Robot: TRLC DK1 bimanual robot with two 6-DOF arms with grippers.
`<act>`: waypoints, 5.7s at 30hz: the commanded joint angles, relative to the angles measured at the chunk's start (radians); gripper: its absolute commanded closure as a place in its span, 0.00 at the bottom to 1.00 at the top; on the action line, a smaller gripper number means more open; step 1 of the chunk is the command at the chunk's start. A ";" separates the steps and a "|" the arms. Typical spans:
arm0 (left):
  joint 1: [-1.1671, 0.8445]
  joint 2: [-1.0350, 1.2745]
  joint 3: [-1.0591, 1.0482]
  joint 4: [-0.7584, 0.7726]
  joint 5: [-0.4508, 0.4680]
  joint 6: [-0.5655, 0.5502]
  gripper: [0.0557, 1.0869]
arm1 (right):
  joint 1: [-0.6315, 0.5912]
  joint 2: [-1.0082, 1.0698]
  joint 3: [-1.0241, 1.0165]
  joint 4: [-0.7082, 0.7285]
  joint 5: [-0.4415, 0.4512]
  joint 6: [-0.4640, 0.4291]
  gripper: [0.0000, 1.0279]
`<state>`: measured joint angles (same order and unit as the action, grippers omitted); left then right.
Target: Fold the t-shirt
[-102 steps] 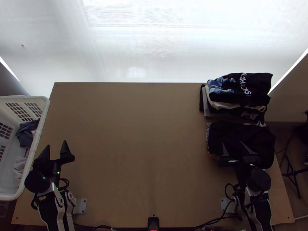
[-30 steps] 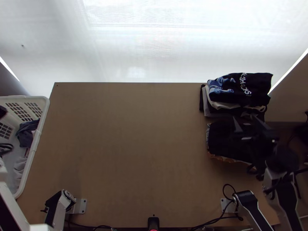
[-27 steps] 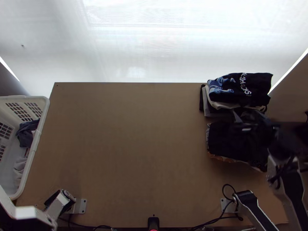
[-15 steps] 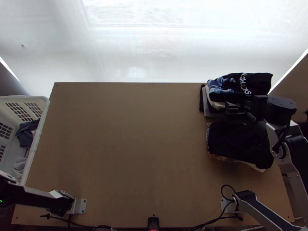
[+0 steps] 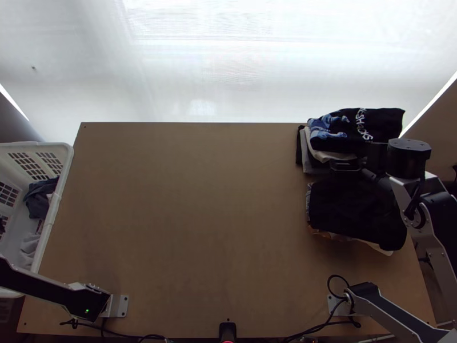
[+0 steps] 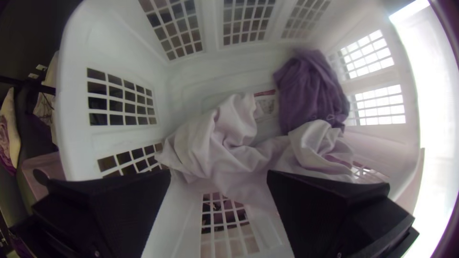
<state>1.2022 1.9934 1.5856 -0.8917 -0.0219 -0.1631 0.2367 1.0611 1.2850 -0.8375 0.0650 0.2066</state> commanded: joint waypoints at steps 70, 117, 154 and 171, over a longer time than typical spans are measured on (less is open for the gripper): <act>-0.141 -0.476 0.668 0.045 0.520 -0.236 0.96 | -0.065 -0.110 0.027 -0.074 0.004 -0.030 0.04; -1.458 -0.831 -0.260 0.034 0.142 -0.231 0.96 | -0.123 -0.204 -0.125 0.023 0.002 -0.032 0.04; -1.949 -0.212 0.126 0.462 0.054 -0.300 0.05 | -0.131 -0.167 -0.174 0.083 0.002 -0.065 0.04; -1.147 -0.688 -0.234 0.243 0.062 -0.242 0.05 | 0.595 0.200 -0.016 -0.006 -0.050 -0.296 0.04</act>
<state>-0.1837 1.5070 1.5280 -0.6304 0.0296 -0.4164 0.5163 1.0607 1.1866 -0.8280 0.0250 -0.0296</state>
